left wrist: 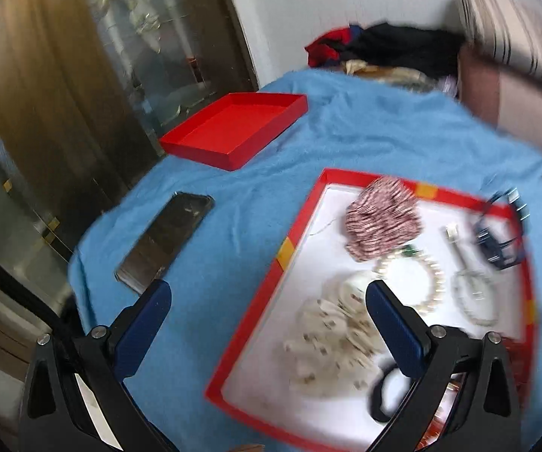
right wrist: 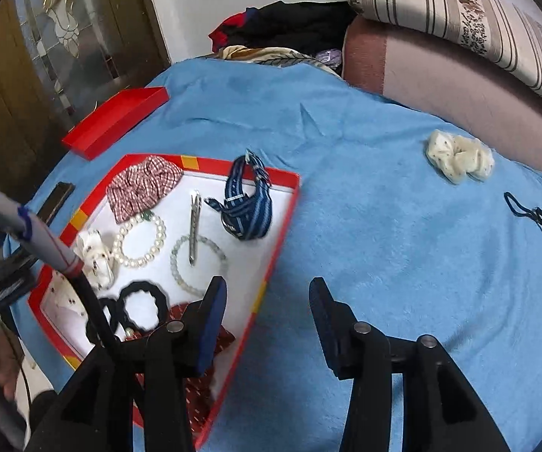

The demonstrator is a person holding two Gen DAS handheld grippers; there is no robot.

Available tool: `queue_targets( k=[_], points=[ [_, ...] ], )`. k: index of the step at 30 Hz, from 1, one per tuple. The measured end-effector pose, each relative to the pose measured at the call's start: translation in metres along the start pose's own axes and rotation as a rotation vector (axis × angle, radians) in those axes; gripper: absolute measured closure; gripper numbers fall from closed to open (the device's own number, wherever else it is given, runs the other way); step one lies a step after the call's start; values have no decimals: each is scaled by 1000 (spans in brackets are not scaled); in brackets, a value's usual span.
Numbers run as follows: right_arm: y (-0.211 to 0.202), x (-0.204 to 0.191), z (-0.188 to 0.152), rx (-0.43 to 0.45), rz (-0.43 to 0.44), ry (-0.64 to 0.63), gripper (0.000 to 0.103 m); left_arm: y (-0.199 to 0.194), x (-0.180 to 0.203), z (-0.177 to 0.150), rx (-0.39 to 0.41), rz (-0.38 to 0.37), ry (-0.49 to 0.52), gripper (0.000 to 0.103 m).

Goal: Organize jewelry

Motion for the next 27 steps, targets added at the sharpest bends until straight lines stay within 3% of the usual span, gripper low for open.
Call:
queue_targets(
  k=[4,10,17,22,27],
  points=[
    [-2,7,-6,-5,4,20,51,18,9,-14,-48,78,132,0],
    [2,16,-9,-11,-1,49,51,21,-12,-30,-79,169,171,0],
    [7,-4,16,21,44,34,50,-11,-40,-22,-40,44,19,0],
    [23,-44,35,25,111,-16,50,-33,-58,-21,-2,5,-72,0],
    [25,-73,22,-12,173,-27,51,-48,-72,-25,22,-27,-137,0]
  ],
)
Point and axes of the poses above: each gripper's, at about its wrist camera, not at the fingertips, and y roughly the way its jaws point, x to its right, z to its top, the point moved 8 cm from there along y, roughly the way its jaws point, and after that the axes turned 12 degrees about x, right-handed, at the moved point
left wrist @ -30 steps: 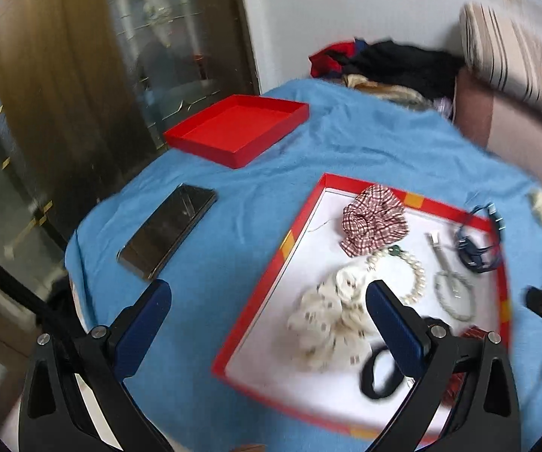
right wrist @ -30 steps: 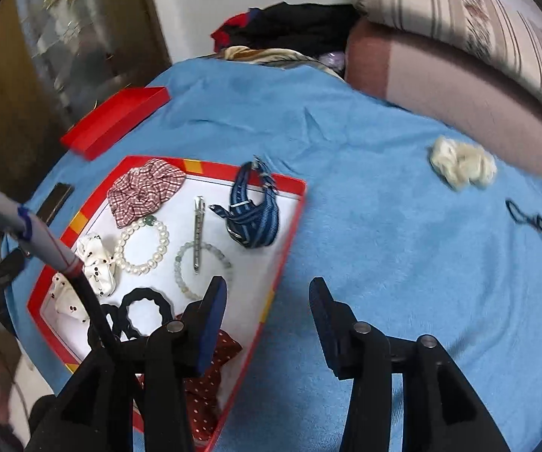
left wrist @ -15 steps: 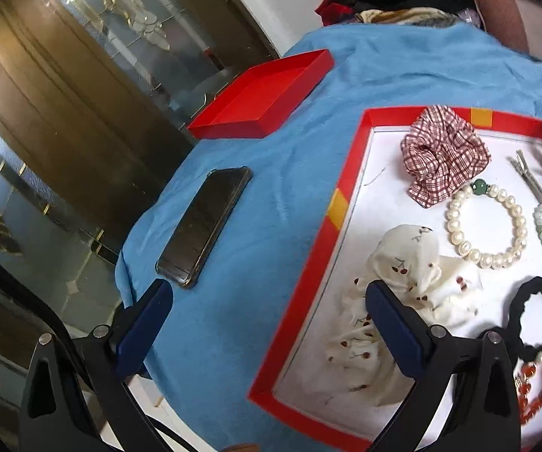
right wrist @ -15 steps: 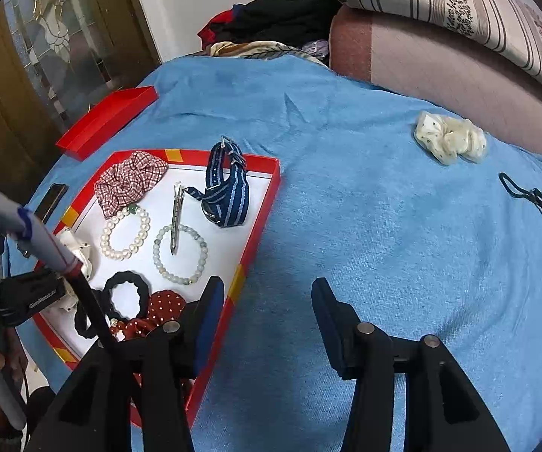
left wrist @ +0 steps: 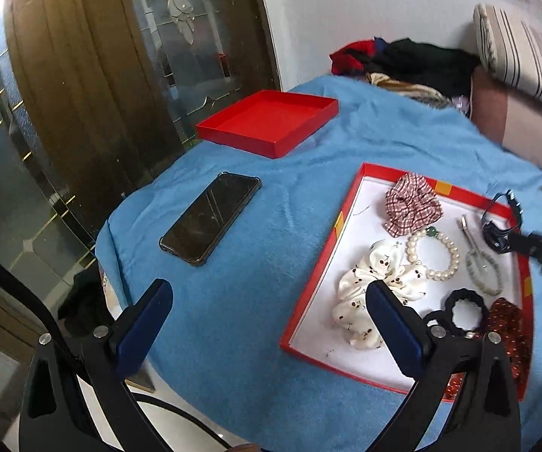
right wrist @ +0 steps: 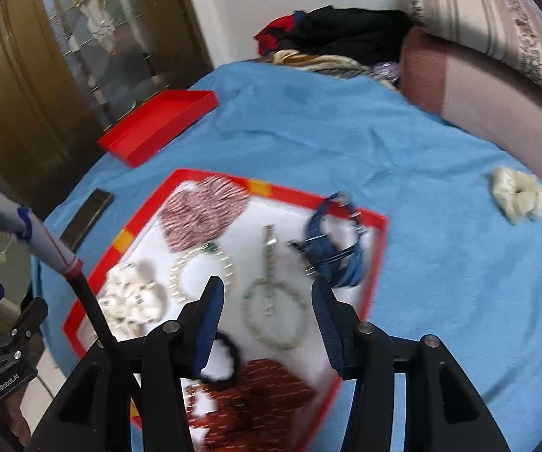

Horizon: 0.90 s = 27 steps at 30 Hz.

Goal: Organize jewelry

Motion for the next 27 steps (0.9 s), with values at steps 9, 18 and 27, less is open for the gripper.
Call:
queue_targets(
  k=[9,18,27],
  points=[
    [-54,14,-62,-28,-91,-104,47,-40,19,0,-8,-127,-104,0],
    [-104,53,-88,-1,-193,-72,43,-84,66,-22,-51,-236,-77,0],
    [-137,36,-82,83,-171,-70,38,-114,79,-33,-43,-215,-33,0]
  ],
)
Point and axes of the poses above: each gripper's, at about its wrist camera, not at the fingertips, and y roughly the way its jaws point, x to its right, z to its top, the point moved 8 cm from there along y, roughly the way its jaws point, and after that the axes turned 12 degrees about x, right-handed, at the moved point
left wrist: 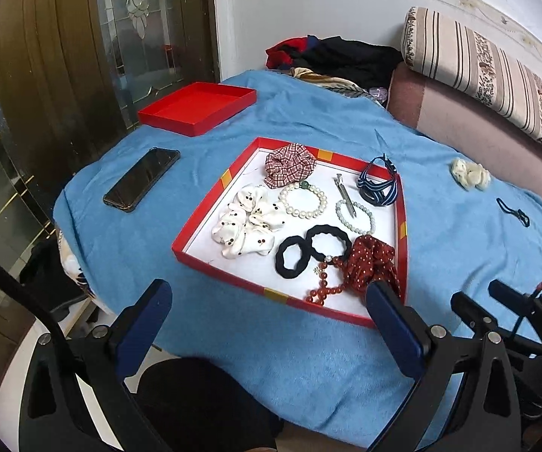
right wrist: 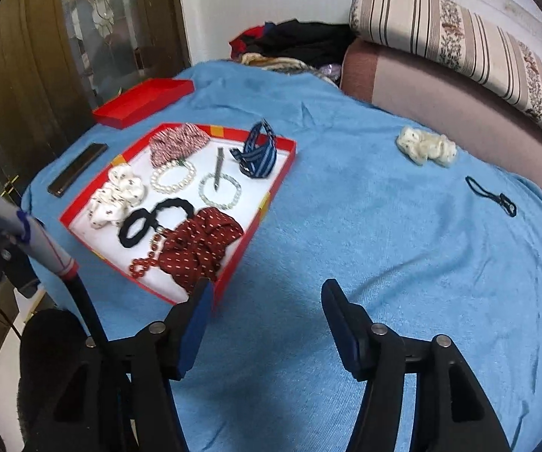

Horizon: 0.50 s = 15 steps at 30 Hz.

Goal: Organize jewelry

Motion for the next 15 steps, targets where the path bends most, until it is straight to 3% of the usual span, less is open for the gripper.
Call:
queue_targets(
  k=[7,15],
  points=[
    [-14,-10,8,56,-7,-34,36,-7,3,1,15,17,15,0],
    [-13,-16,7,59,-8,-53,34,-6,3,0,12,22,11,0]
  ],
)
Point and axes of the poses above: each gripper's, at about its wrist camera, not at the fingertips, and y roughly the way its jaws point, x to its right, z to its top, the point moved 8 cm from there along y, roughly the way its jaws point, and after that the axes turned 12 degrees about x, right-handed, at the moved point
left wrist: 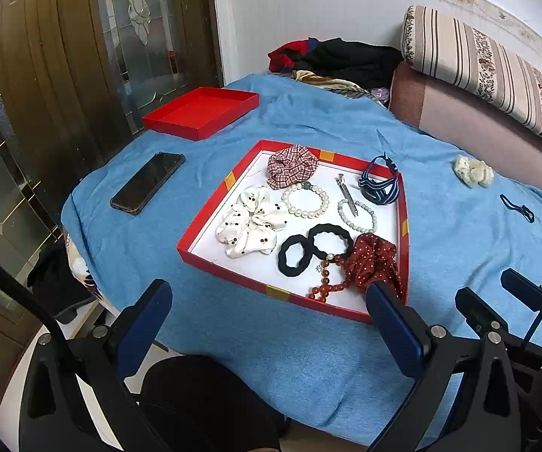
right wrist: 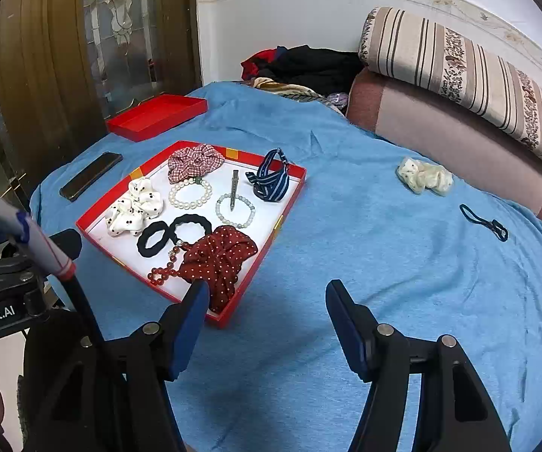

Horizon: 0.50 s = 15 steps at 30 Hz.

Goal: Organize jewelry

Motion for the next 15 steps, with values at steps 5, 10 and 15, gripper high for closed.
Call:
queue_targets(
  k=[5,10,15],
  points=[
    [1,-3,-2,-7,0,-6,34,4,-5,-3,-10,0,-15,1],
    [1,-6,-1,-6,1,-6,34,10,-11,-6,-30,4,-30,1],
    [2,-9,-1,-8,-2,-12,33,10,-16,-7,-28,14,-40,0]
  ],
)
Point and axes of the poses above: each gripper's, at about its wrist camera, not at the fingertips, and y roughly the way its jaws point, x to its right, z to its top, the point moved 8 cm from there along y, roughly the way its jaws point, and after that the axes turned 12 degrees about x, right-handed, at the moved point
